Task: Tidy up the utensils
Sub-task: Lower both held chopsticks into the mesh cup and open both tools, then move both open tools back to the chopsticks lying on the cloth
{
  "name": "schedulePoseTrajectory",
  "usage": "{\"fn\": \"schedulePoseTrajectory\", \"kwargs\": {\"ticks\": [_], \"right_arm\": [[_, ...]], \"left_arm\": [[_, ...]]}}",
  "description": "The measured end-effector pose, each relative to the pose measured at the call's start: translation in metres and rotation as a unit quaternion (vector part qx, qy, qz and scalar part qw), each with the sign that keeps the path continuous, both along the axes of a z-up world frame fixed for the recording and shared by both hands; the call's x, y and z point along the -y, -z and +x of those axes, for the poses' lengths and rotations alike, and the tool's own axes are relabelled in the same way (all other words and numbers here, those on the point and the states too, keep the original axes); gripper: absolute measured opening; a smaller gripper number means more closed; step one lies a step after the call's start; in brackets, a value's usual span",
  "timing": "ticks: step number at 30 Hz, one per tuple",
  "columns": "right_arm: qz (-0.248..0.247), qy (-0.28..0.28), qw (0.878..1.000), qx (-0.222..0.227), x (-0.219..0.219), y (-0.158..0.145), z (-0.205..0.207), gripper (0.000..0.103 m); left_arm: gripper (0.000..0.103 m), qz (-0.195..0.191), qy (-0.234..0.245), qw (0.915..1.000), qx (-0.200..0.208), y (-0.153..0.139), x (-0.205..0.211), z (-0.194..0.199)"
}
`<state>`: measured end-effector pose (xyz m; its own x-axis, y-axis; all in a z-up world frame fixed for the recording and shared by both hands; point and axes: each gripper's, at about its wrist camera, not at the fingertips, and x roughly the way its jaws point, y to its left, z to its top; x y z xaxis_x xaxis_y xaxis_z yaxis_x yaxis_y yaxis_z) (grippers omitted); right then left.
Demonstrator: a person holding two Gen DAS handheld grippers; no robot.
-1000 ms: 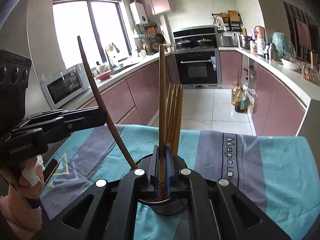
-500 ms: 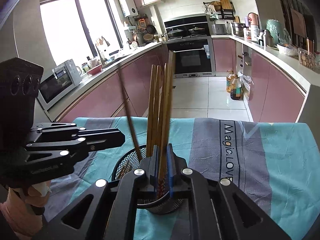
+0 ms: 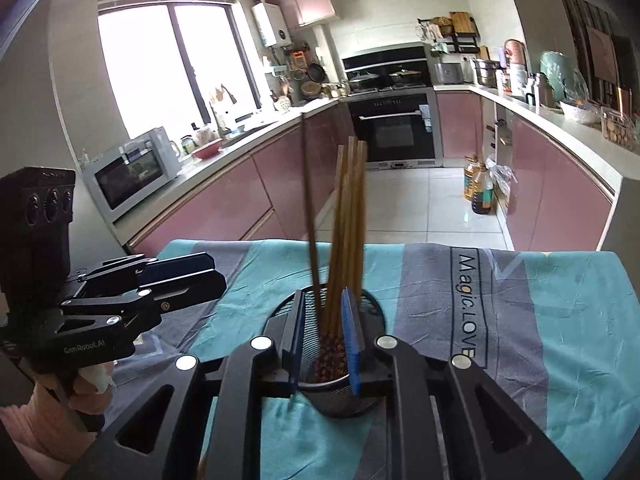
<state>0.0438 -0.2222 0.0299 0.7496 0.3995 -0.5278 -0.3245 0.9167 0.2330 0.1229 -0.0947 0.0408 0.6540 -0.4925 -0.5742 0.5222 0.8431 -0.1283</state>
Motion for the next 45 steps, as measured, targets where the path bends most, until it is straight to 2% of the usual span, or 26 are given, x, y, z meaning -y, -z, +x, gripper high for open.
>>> {"fn": "schedulePoseTrajectory", "kwargs": {"ticks": [4,7,15,22,33,45], "right_arm": [[0.006,-0.033,0.999,0.014,-0.009,-0.005,-0.022,0.028],[0.007,-0.060,0.998,0.009,-0.019,-0.001,-0.036,0.031],[-0.006,-0.091,0.993,-0.077,-0.050,0.055,-0.035,0.031],[-0.023,-0.089,0.988,-0.122,-0.069,0.088,-0.033,0.031],[-0.044,-0.078,0.987,-0.135,-0.080,0.104,-0.027,0.027],[-0.053,-0.068,0.987,-0.139,-0.075,0.104,-0.022,0.023]], "left_arm": [[0.049,0.000,-0.019,0.9998,0.011,0.007,-0.023,-0.019],[0.051,0.009,-0.029,0.9995,0.001,0.021,-0.034,-0.029],[0.052,0.042,-0.042,0.9958,-0.070,0.080,-0.048,-0.039],[0.052,0.055,-0.050,0.9913,-0.108,0.118,-0.049,-0.043],[0.051,0.064,-0.048,0.9895,-0.121,0.133,-0.039,-0.035],[0.040,0.082,-0.049,0.9876,-0.124,0.139,-0.032,-0.027]]}}
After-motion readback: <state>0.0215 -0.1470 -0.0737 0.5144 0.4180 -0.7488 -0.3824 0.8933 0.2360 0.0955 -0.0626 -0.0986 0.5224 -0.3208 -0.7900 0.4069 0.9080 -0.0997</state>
